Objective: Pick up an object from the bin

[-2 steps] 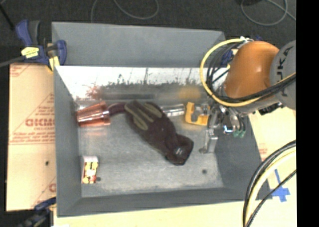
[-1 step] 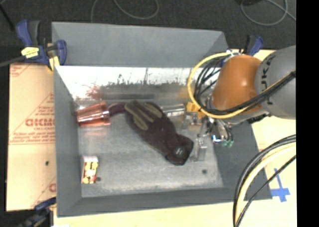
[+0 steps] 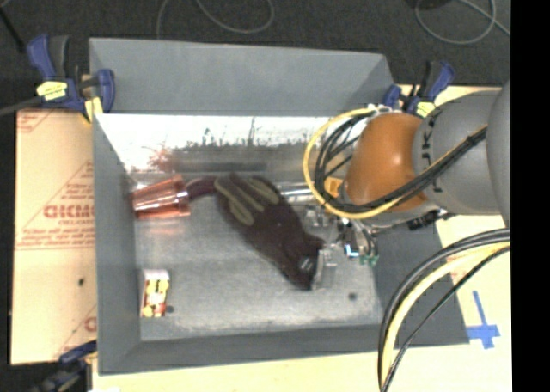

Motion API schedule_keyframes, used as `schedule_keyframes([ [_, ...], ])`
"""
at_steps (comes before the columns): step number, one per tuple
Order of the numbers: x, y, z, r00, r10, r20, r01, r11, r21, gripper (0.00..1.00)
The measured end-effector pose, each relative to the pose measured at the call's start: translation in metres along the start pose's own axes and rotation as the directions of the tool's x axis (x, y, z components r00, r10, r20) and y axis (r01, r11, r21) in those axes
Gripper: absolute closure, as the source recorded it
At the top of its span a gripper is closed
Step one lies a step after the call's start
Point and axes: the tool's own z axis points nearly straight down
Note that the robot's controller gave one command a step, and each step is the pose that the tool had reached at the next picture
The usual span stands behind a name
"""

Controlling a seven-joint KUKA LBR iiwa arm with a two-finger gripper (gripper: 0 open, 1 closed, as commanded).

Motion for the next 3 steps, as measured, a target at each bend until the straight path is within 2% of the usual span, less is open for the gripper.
schedule_keyframes([
  [1, -0.018, 0.028, 0.002, 0.970, 0.244, 0.014, -0.244, 0.970, -0.001, 1.00],
  [2, -0.018, 0.028, 0.002, 0.970, 0.243, 0.014, -0.243, 0.970, 0.000, 1.00],
  [3, -0.038, 0.028, -0.190, 0.977, 0.211, 0.016, -0.211, 0.978, -0.001, 1.00],
])
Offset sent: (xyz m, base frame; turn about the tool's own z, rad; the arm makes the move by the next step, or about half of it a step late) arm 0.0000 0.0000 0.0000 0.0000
